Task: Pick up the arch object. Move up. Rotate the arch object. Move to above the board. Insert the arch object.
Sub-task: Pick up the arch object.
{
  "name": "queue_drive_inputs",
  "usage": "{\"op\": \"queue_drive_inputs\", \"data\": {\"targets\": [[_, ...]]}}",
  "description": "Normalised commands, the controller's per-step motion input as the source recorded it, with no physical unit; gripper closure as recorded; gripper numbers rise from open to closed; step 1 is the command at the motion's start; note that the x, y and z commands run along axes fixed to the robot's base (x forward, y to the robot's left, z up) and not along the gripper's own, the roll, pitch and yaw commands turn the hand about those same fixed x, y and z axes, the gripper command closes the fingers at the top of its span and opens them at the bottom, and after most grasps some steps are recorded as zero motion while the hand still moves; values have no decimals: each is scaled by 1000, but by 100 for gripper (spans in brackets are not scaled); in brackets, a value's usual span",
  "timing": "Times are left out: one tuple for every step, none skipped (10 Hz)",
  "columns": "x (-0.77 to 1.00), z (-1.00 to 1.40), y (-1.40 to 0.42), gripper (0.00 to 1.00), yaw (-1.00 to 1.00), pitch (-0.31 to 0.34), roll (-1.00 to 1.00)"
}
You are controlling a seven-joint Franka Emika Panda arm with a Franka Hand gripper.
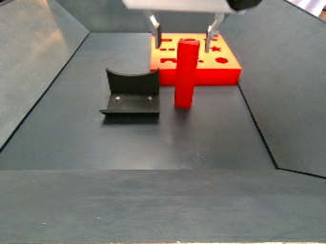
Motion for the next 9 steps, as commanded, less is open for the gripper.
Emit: {"op": "queue_drive_inputs", "data": {"targets": [[123,-531,-43,0,0,0,6],[220,-394,-11,0,-60,3,4],[126,-174,0,0,-111,4,19],[0,0,0,0,0,0,0],[0,0,0,100,0,0,0],[0,0,0,100,0,0,0],[0,0,0,100,0,0,0],[0,0,0,100,0,0,0],[0,0,0,100,0,0,0]]}}
